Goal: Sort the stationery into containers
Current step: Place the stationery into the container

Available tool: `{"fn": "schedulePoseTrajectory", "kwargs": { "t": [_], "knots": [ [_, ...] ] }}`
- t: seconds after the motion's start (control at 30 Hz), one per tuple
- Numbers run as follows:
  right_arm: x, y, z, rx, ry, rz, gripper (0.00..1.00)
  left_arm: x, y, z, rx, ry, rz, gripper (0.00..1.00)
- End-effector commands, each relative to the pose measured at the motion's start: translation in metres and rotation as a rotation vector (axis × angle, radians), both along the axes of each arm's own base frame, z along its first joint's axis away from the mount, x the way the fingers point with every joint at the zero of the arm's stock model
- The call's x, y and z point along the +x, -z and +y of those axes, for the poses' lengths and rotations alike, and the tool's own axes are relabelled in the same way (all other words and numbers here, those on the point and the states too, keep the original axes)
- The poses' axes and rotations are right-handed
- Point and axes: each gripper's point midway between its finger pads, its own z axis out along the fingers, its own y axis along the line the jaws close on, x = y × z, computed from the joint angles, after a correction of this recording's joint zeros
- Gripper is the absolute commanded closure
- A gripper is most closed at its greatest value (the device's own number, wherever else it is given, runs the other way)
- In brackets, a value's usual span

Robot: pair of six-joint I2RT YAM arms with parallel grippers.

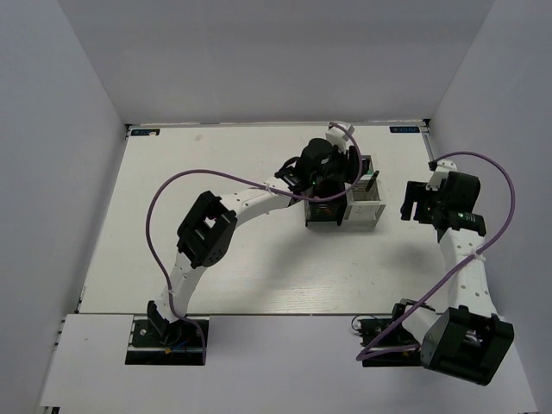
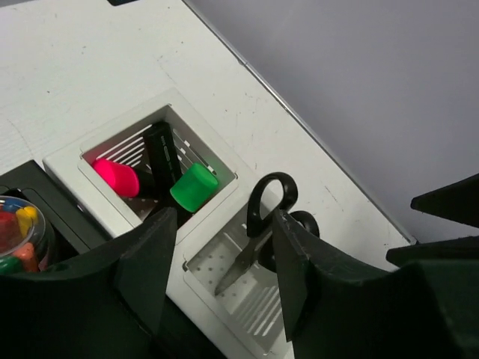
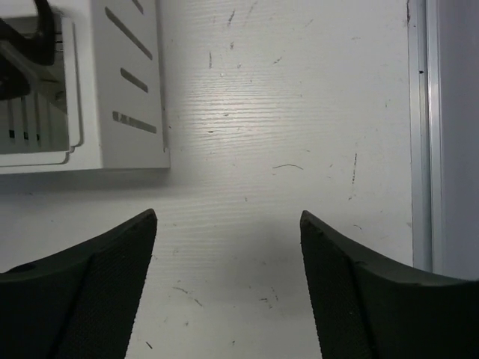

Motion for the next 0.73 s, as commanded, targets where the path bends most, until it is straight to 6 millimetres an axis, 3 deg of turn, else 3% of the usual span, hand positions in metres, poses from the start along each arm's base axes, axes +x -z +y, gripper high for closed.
{"fn": "schedulePoseTrajectory", "kwargs": {
  "t": [0.0,0.07,0.1,0.13,0.17,0.2,0.23,0.27,0.3,0.33,0.37,0.4,0.43,0.47,0.5,0.53,0.57,0.6,0.63,0.67,0.7],
  "knots": [
    [-0.003,-0.008,0.008,0.015,-0.056,-0.05,0.2,-0.003,-0.042,0.0,-0.018,0.009,-0.071,0.35],
    [-0.004,-0.009,0.013,0.036,-0.076,-0.056,0.18,-0.008,-0.061,0.003,-0.028,0.011,-0.098,0.35],
    [-0.005,-0.009,0.015,0.043,-0.086,-0.059,0.12,-0.01,-0.064,0.006,-0.023,0.01,-0.106,0.44],
    [-0.005,-0.01,0.017,0.053,-0.094,-0.061,0.1,-0.017,-0.07,0.004,-0.024,0.02,-0.127,0.55],
    [-0.005,-0.011,0.019,0.058,-0.104,-0.062,0.1,-0.028,-0.109,0.014,-0.064,0.022,-0.168,0.7],
    [-0.004,-0.016,0.022,0.079,-0.106,-0.072,0.1,-0.033,-0.1,0.02,-0.031,0.025,-0.163,0.99],
    [-0.004,-0.02,0.023,0.096,-0.093,-0.078,0.1,-0.038,-0.107,0.027,-0.023,0.014,-0.17,1.0],
    [-0.005,-0.021,0.025,0.105,-0.096,-0.074,0.1,-0.063,-0.131,0.047,-0.001,0.023,-0.166,1.0],
    [-0.005,-0.026,0.029,0.12,-0.106,-0.079,0.1,-0.069,-0.115,0.061,0.061,0.002,-0.138,1.0],
    [-0.006,-0.027,0.03,0.138,-0.093,-0.083,0.1,-0.092,-0.135,0.095,0.098,-0.016,-0.152,0.92],
    [-0.006,-0.028,0.034,0.158,-0.109,-0.091,0.1,-0.102,-0.117,0.115,0.182,-0.03,-0.106,0.73],
    [-0.008,-0.028,0.038,0.175,-0.121,-0.094,0.1,-0.108,-0.076,0.146,0.323,-0.095,-0.033,0.45],
    [-0.01,-0.028,0.042,0.187,-0.131,-0.094,0.1,-0.12,-0.089,0.189,0.34,-0.19,-0.047,0.06],
    [-0.012,-0.027,0.047,0.205,-0.151,-0.094,0.1,-0.129,-0.069,0.218,0.427,-0.23,0.001,0.0],
    [-0.014,-0.03,0.051,0.216,-0.169,-0.1,0.1,-0.13,-0.051,0.256,0.519,-0.326,0.038,0.0],
    [-0.015,-0.03,0.055,0.228,-0.197,-0.103,0.1,-0.151,-0.029,0.301,0.546,-0.385,0.065,0.0],
    [-0.016,-0.031,0.059,0.231,-0.223,-0.104,0.1,-0.162,-0.013,0.32,0.559,-0.404,0.123,0.0],
    [-0.02,-0.031,0.063,0.216,-0.275,-0.107,0.1,-0.157,-0.005,0.349,0.551,-0.475,0.169,0.0],
    [-0.021,-0.034,0.069,0.233,-0.308,-0.123,0.1,-0.178,0.017,0.374,0.541,-0.482,0.19,0.0],
    [-0.021,-0.038,0.072,0.245,-0.317,-0.131,0.1,-0.179,0.024,0.394,0.551,-0.521,0.203,0.0],
    [-0.02,-0.042,0.074,0.248,-0.332,-0.147,0.1,-0.185,0.044,0.41,0.569,-0.538,0.252,0.0]
  ]
}}
